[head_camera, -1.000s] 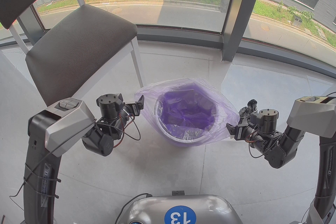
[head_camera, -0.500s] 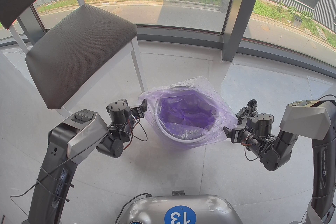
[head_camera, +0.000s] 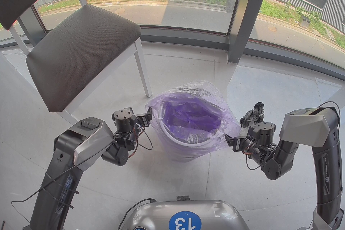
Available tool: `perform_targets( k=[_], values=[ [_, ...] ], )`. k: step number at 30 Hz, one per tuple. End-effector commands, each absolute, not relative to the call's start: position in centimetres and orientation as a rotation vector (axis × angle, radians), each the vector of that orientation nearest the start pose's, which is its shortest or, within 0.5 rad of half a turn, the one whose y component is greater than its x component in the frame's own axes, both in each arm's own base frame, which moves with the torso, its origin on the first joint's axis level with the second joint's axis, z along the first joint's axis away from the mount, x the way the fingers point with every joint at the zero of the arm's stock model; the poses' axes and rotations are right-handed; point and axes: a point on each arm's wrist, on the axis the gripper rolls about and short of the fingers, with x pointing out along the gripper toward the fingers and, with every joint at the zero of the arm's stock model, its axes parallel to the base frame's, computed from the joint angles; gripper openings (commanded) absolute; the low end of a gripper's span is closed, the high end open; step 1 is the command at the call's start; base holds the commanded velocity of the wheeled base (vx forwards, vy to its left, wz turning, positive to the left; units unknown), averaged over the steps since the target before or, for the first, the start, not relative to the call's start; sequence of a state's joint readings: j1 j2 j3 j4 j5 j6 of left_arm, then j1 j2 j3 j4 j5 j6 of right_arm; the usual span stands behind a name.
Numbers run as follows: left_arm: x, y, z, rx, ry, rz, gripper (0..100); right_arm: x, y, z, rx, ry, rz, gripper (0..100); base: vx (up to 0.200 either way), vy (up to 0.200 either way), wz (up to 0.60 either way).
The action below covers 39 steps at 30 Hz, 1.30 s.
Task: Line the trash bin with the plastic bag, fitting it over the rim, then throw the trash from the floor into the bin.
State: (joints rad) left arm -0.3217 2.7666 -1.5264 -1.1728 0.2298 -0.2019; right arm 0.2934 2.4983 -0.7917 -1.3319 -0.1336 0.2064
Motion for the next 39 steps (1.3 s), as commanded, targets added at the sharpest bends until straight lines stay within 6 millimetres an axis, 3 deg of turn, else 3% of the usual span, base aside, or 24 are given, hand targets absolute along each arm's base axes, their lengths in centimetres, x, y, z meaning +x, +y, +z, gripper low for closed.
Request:
perform_targets(
  k=[1, 21, 39],
  values=[
    [48.5, -15.6, -3.9, -0.184, 0.074, -0.084, 100, 37.1, 11.1, -5.0, 0.123, 0.401, 0.121, 100, 0.0, 0.0, 0.0],
    [49.4, -15.2, -4.7, -0.188, 0.05, -0.051, 100, 37.7, 10.7, -5.7, 0.143, 0.398, 0.104, 100, 0.0, 0.0, 0.0],
    [50.2, -14.2, -2.2, -0.209, -0.021, -0.025, 100, 38.1, 9.5, -4.9, 0.151, 0.377, 0.075, 100, 0.0, 0.0, 0.0]
  ],
)
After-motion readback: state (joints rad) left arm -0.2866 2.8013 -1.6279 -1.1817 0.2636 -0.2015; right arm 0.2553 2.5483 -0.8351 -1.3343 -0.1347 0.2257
